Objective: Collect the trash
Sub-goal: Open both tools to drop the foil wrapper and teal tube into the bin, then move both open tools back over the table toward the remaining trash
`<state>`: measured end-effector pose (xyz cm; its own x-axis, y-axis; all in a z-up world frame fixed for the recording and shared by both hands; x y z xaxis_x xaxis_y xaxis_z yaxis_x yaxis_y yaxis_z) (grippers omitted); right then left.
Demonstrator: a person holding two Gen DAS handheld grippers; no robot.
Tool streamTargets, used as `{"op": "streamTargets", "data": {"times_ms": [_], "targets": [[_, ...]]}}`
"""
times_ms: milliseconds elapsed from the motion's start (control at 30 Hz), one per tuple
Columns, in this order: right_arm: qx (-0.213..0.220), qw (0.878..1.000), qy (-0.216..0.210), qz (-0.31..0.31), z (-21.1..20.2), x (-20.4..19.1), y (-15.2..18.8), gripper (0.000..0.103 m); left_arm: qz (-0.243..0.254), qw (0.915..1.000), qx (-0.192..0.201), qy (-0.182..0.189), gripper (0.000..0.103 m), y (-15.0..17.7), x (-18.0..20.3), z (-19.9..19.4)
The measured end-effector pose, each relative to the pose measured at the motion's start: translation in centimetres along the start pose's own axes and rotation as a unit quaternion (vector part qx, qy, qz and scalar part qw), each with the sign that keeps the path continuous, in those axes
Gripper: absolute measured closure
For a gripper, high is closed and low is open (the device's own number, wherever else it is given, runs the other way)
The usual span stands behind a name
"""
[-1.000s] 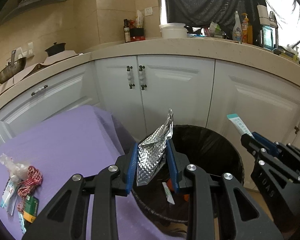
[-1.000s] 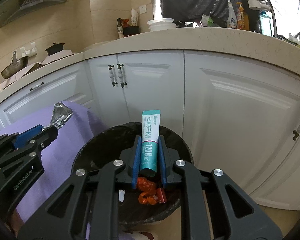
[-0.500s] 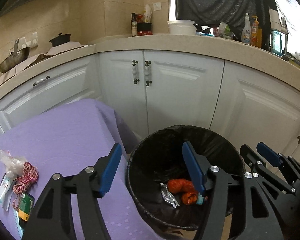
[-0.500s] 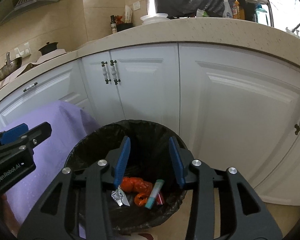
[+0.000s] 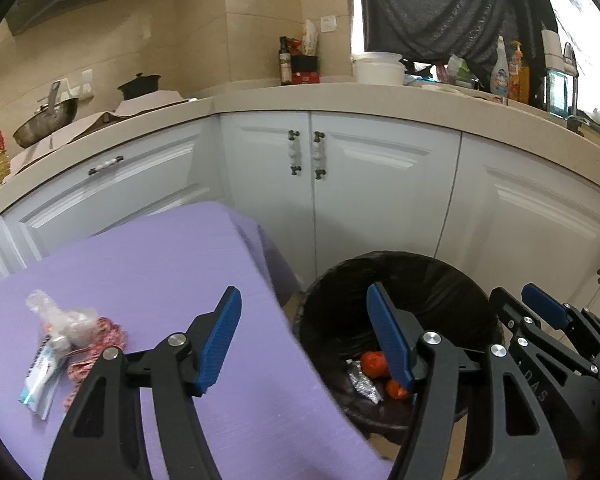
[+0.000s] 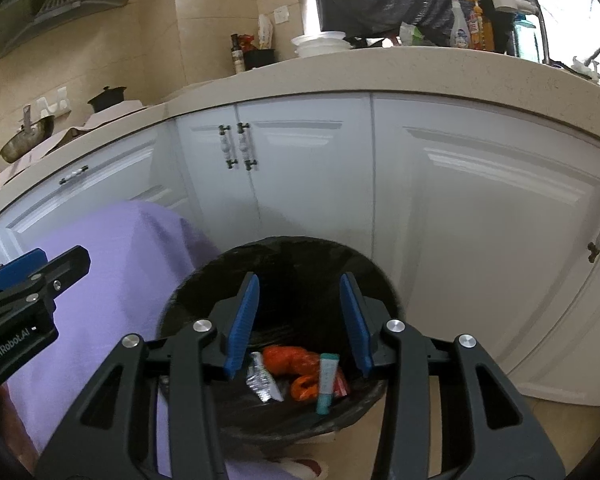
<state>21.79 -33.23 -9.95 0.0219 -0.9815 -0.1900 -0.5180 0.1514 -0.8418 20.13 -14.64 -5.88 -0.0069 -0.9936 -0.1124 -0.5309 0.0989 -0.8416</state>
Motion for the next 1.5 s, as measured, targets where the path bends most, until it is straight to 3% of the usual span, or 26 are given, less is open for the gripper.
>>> {"op": "streamTargets", "data": {"times_ms": [433,700,1000,1267,1433,1500], "targets": [[-0.026,0.994,-0.098,-0.036,-1.5,-11.2,2.3,0.061,-0.028,0.9954,-0.004,-0.091,0.035,3.2,-11.2,-3.7],[-0.043,0.983,-0.159,-0.078,-3.1,-19.5,4.7,0.061,-0.063,0.9848,-0.022,-0.160,0.035,6.5,-19.2,-5.8],[-0.065,0.968,-0.208,-0.127,-5.4,-26.8,8.2,0.061,-0.099,0.9720,-0.039,-0.210,0.035,10.4,-25.6,-8.4],[-0.096,0.959,-0.208,-0.165,-5.5,-30.6,11.1,0.061,-0.129,0.9654,-0.050,-0.221,0.035,12.9,-29.0,-9.8],[-0.121,0.958,-0.194,-0.174,-5.0,-30.9,12.0,0.064,-0.136,0.9668,-0.051,-0.210,0.035,13.1,-29.2,-9.9],[-0.129,0.956,-0.194,-0.177,-4.8,-30.9,12.3,0.078,-0.133,0.9685,-0.049,-0.205,0.035,13.0,-28.9,-9.9]]}}
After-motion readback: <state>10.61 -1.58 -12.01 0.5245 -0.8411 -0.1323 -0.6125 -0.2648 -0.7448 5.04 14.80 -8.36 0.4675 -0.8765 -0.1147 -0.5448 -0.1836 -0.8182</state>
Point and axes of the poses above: each gripper's, at about its wrist camera, not at the fingertips, and z roughly the way its jaws point, x to its right, y to its underside, the point moved 3 cm from there along z, roughly the way its jaws point, and after that the axes turned 6 degrees about -y, right-handed, at the moved point
